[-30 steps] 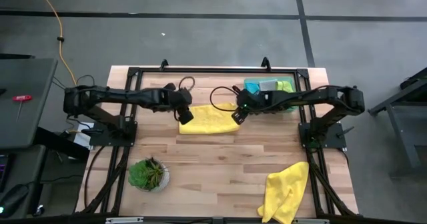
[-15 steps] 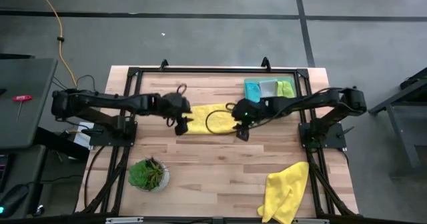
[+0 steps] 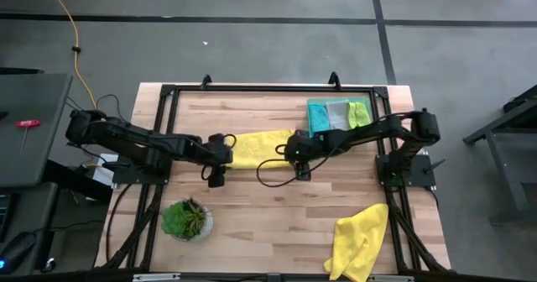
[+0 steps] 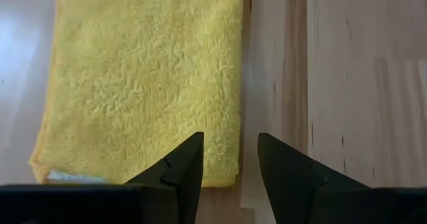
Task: Fold microfiber towels
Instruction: Fold the left yellow towel
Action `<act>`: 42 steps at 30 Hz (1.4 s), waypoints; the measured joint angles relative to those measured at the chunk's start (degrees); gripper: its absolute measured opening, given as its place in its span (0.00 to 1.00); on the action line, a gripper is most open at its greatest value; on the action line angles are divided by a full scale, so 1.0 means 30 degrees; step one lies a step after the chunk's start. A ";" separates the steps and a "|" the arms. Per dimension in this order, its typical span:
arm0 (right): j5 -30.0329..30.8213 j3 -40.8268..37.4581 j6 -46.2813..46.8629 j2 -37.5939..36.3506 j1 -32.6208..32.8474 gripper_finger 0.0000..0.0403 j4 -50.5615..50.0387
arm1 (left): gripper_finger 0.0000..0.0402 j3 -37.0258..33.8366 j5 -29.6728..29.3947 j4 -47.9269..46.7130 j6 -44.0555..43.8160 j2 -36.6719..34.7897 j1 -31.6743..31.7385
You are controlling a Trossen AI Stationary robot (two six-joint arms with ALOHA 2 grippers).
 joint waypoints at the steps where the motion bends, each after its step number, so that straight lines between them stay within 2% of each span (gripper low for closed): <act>1: -0.0210 0.0000 -0.0297 0.0072 0.0006 0.44 -0.0085 | 0.33 0.0000 0.0000 0.0039 -0.0012 0.0121 -0.0072; 8: -0.0551 0.0000 -0.2225 0.0866 0.0292 0.44 -0.1298 | 0.33 0.0007 0.0003 0.0655 0.0747 0.1678 -0.0651; 13: -0.0062 0.0000 -0.2141 0.1148 0.0557 0.43 -0.1852 | 0.33 0.0007 -0.0523 0.0683 0.0618 0.2505 -0.0791; 18: 0.1065 0.0000 -0.1854 0.0940 0.0933 0.34 -0.2621 | 0.33 0.0007 -0.0962 0.0706 0.0192 0.2560 -0.0784; 24: 0.1073 0.0000 -0.0621 0.0922 0.1129 0.22 -0.2436 | 0.33 0.0007 -0.1378 0.0691 0.1037 0.2560 -0.0784; 28: 0.1099 0.0000 0.0328 0.0922 0.1129 0.19 -0.2167 | 0.33 0.0007 -0.1352 0.0684 0.1144 0.2560 -0.0784; 33: 0.1110 0.0000 0.0190 0.0922 0.1158 0.22 -0.2059 | 0.33 0.0007 -0.1294 0.0610 0.1144 0.2560 -0.0784; 39: 0.1020 0.0000 -0.0732 0.0900 0.1158 0.36 -0.1827 | 0.33 0.0007 -0.1252 0.0171 -0.0151 0.2560 -0.0784; 42: 0.0212 0.0000 -0.1407 0.0932 0.1158 0.42 -0.1778 | 0.33 0.0007 -0.0744 -0.0045 -0.0882 0.2560 -0.0777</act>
